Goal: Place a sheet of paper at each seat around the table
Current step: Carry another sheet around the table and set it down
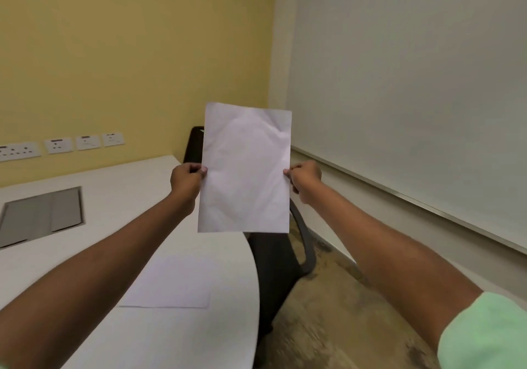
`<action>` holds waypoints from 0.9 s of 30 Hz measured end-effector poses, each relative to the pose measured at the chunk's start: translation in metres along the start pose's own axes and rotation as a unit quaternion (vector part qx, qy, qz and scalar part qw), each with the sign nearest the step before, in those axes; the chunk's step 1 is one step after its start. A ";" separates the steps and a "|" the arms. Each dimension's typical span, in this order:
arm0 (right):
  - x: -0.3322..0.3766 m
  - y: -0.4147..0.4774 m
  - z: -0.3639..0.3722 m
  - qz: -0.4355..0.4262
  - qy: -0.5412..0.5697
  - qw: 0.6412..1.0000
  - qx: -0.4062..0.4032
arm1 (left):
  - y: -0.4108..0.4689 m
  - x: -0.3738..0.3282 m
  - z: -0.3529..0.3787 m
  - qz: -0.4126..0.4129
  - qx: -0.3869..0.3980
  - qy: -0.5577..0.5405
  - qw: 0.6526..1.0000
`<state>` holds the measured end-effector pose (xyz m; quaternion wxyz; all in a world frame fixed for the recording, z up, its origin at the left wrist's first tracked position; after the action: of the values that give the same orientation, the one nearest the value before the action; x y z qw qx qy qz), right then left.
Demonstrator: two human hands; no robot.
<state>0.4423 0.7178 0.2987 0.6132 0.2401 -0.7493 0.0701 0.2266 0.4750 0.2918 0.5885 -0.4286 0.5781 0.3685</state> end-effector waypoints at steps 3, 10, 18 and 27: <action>-0.007 0.003 -0.060 0.001 0.004 1.000 -0.019 | -0.032 -0.008 0.051 0.010 0.016 -0.001 1.000; -0.016 0.029 -0.158 -0.010 0.002 0.998 -0.062 | -0.069 -0.018 0.146 0.022 0.060 0.002 0.998; -0.037 0.098 -0.194 -0.013 0.018 0.996 -0.083 | -0.037 -0.030 0.220 0.033 0.075 0.024 0.996; -0.071 0.210 -0.164 0.012 0.062 0.996 -0.057 | 0.053 -0.031 0.277 0.034 0.040 0.039 0.998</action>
<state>0.5031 0.9867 0.3095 0.6707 0.1906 -0.7152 0.0493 0.2765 0.7533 0.3083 0.5694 -0.3986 0.6291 0.3481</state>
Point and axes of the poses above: each hand's wrist, its own y-axis towards the middle knuckle, its own z-axis out of the palm, x = y × z, the point moved 10 cm from there along y, towards the middle knuckle, and after that the axes turned 11 degrees about -z, right-handed, at the moved point
